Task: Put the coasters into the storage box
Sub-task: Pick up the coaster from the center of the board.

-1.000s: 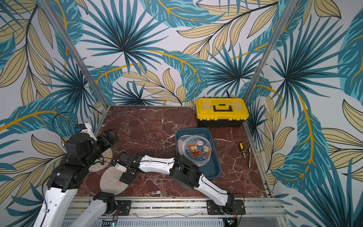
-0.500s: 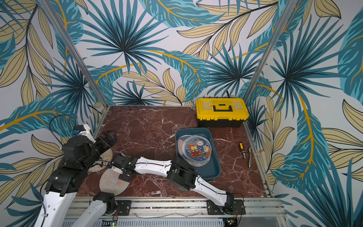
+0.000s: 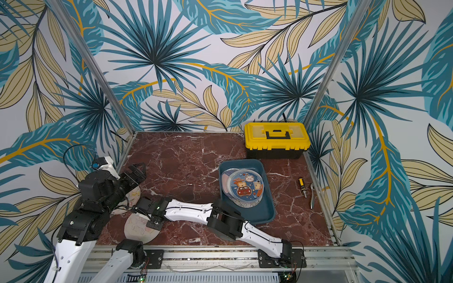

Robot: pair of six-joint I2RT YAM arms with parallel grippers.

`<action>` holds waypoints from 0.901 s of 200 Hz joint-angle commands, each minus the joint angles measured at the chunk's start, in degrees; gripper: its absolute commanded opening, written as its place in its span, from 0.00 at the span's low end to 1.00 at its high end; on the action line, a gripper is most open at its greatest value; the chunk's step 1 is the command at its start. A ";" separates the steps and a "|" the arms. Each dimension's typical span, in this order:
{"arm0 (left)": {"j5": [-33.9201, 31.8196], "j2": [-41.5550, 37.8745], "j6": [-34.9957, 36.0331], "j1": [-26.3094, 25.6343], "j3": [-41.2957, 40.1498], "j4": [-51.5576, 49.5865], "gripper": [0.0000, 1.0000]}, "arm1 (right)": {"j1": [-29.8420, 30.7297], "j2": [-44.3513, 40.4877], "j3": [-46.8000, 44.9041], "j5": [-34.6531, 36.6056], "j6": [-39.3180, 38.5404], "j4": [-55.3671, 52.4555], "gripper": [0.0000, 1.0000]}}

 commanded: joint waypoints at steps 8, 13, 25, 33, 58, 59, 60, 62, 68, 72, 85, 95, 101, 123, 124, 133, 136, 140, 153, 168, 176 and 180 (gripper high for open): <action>-0.80 -0.41 0.89 0.49 -1.08 0.27 0.95 | -1.66 -2.33 -8.02 6.77 2.12 1.34 0.00; -0.86 -0.37 0.85 0.51 -0.98 0.28 0.95 | -1.87 -3.47 -9.17 7.04 2.29 2.27 0.00; -1.08 -0.02 0.94 0.52 -0.73 0.41 0.95 | -2.19 -6.12 -11.89 8.02 2.49 4.14 0.00; -1.26 0.23 0.99 0.52 -0.47 0.50 0.95 | -2.51 -7.95 -13.58 8.55 2.66 5.12 0.00; -1.49 1.84 0.97 0.52 0.34 0.56 0.96 | -3.79 -13.26 -18.60 9.25 3.42 7.37 0.00; -1.48 1.86 0.94 0.52 0.39 0.55 0.96 | -3.85 -13.54 -18.78 9.26 3.39 7.46 0.00; -1.47 1.91 0.92 0.52 0.37 0.54 0.96 | -3.92 -13.76 -19.00 9.26 3.51 7.46 0.00; -1.53 2.13 0.95 0.52 0.49 0.58 0.96 | -4.09 -14.13 -19.32 9.35 3.60 7.63 0.00; -1.47 2.67 0.84 0.51 0.74 0.68 0.96 | -4.49 -15.34 -20.27 9.39 3.95 7.85 0.00; -1.47 2.93 0.82 0.51 0.81 0.80 0.96 | -4.81 -16.08 -20.98 9.51 4.28 7.97 0.00; -1.60 4.08 0.84 0.52 1.20 1.14 0.96 | -5.87 -18.39 -22.93 10.18 5.49 7.99 0.00; -1.78 4.77 0.95 0.52 1.45 1.43 0.96 | -6.76 -20.44 -24.77 10.57 6.26 8.31 0.00; -1.88 5.09 1.00 0.52 1.49 1.65 0.96 | -7.19 -21.85 -25.97 11.00 6.71 8.83 0.00; -2.30 6.62 1.09 0.52 2.01 2.01 0.96 | -8.42 -26.62 -29.67 12.33 7.18 10.06 0.00; -2.32 6.67 1.08 0.52 2.01 2.02 0.96 | -8.45 -26.77 -29.76 12.51 7.16 10.03 0.00; -2.46 7.36 1.25 0.56 2.19 2.12 0.96 | -8.85 -28.24 -30.26 14.31 7.50 9.66 0.00; -2.50 7.65 1.30 0.60 2.20 2.20 0.96 | -9.02 -28.57 -30.36 14.89 7.62 9.40 0.00; -2.53 8.04 1.39 0.61 2.15 2.27 0.96 | -9.21 -29.08 -30.38 15.57 7.67 8.96 0.00; -2.69 9.42 1.52 0.78 2.19 2.76 0.97 | -10.00 -30.60 -30.29 17.66 8.12 7.54 0.00; -2.48 10.89 1.56 1.28 1.70 4.05 0.98 | -10.71 -33.05 -30.74 19.77 8.46 6.68 0.00; -2.29 11.74 1.46 1.71 1.58 4.61 0.98 | -11.00 -34.46 -31.30 20.59 8.40 6.75 0.00; -2.10 12.26 1.39 1.90 1.52 4.83 0.98 | -11.22 -35.31 -31.55 20.89 8.42 6.69 0.00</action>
